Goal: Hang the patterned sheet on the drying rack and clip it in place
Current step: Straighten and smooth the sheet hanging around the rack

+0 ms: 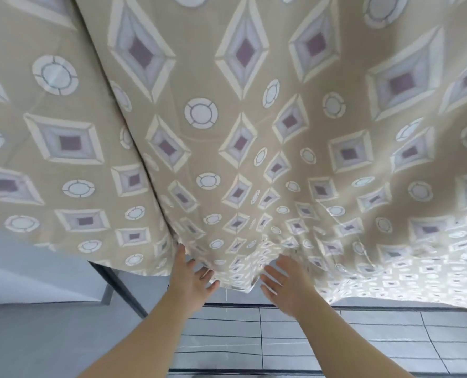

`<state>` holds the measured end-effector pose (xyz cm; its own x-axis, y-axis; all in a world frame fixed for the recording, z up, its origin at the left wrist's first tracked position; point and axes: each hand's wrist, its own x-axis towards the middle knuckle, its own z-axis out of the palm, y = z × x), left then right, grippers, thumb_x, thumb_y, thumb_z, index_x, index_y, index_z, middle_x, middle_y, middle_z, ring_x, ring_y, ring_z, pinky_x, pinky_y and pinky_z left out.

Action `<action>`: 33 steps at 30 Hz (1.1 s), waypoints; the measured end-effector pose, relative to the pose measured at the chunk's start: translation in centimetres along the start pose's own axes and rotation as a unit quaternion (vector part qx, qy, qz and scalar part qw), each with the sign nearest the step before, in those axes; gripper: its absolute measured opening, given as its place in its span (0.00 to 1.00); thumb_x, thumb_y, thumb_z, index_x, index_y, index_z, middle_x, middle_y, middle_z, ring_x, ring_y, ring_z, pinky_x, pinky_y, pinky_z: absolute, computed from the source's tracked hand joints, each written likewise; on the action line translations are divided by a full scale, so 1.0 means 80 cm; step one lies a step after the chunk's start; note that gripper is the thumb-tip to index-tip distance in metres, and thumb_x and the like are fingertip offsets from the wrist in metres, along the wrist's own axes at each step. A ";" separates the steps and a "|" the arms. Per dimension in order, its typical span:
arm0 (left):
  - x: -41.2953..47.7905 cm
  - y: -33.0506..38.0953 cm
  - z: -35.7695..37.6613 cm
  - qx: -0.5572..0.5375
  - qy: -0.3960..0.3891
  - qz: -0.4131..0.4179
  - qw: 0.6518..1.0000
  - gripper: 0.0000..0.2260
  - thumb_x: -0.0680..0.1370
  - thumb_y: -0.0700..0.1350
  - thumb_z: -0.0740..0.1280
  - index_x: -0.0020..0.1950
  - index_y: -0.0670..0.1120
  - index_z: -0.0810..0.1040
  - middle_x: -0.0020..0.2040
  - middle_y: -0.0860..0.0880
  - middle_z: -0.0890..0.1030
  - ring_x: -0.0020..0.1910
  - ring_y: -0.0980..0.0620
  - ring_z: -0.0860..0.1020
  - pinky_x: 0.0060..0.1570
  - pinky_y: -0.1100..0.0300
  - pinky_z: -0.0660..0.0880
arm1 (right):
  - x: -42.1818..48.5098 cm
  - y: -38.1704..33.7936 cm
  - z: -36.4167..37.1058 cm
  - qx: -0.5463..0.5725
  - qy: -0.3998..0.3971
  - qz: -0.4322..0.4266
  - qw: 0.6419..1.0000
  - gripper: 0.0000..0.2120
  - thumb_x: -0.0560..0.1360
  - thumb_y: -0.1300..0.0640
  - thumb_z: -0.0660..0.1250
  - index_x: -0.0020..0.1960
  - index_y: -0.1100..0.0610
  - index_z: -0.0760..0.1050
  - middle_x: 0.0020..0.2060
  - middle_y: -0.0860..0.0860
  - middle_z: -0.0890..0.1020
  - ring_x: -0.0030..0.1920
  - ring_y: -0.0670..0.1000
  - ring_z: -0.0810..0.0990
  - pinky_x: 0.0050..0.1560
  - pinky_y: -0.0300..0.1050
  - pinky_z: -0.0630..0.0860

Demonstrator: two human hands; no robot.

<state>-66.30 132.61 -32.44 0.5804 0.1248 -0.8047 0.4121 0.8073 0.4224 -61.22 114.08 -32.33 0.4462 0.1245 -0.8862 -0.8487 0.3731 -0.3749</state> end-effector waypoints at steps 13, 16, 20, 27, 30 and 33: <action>0.077 0.005 -0.018 -0.059 -0.003 0.089 0.994 0.09 0.80 0.41 0.61 0.41 0.50 0.75 0.29 0.54 0.81 0.40 0.56 0.78 0.50 0.59 0.74 | 0.087 -0.010 0.021 0.130 -0.072 -0.030 0.988 0.05 0.75 0.56 0.66 0.51 0.53 0.74 0.47 0.50 0.75 0.54 0.54 0.74 0.61 0.50 0.68; 0.090 0.012 -0.020 -0.066 0.004 0.123 0.990 0.12 0.80 0.38 0.59 0.39 0.52 0.71 0.23 0.55 0.77 0.24 0.61 0.77 0.27 0.68 0.75 | 0.101 -0.015 0.021 0.162 -0.099 -0.070 0.979 0.02 0.75 0.58 0.66 0.44 0.55 0.75 0.40 0.49 0.74 0.45 0.51 0.74 0.58 0.48 0.69; 0.103 0.014 -0.025 -0.050 -0.002 0.165 0.985 0.10 0.80 0.37 0.58 0.42 0.50 0.70 0.23 0.53 0.78 0.21 0.61 0.76 0.26 0.68 0.75 | 0.113 -0.017 0.025 0.159 -0.100 -0.112 0.976 0.06 0.77 0.60 0.64 0.41 0.56 0.75 0.30 0.47 0.77 0.42 0.47 0.75 0.54 0.44 0.72; 0.157 0.015 -0.018 -0.088 0.031 0.191 0.977 0.10 0.80 0.41 0.60 0.38 0.46 0.70 0.22 0.54 0.77 0.21 0.61 0.75 0.22 0.71 0.72 | 0.171 -0.020 0.006 0.111 -0.109 -0.165 0.974 0.03 0.76 0.63 0.65 0.45 0.56 0.76 0.34 0.47 0.84 0.43 0.44 0.81 0.50 0.39 0.78; 0.188 0.010 -0.017 -0.077 0.038 0.221 0.971 0.13 0.80 0.43 0.59 0.35 0.47 0.66 0.17 0.57 0.69 0.15 0.63 0.68 0.20 0.72 0.69 | 0.204 -0.021 -0.003 0.115 -0.145 -0.190 0.964 0.05 0.76 0.62 0.64 0.43 0.57 0.77 0.37 0.48 0.84 0.41 0.43 0.83 0.44 0.36 0.81; 0.218 0.004 -0.022 -0.073 0.016 0.248 0.966 0.13 0.81 0.43 0.58 0.36 0.47 0.68 0.18 0.57 0.71 0.17 0.64 0.70 0.18 0.72 0.67 | 0.234 -0.017 -0.007 0.120 -0.177 -0.206 0.955 0.06 0.76 0.63 0.63 0.44 0.57 0.78 0.38 0.48 0.85 0.41 0.42 0.84 0.46 0.36 0.80</action>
<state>-57.31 136.07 -47.10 0.6582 0.5332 -0.5315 -0.0163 0.7159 0.6981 -51.83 115.38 -48.56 0.8324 0.2079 -0.5138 -0.5093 0.6527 -0.5610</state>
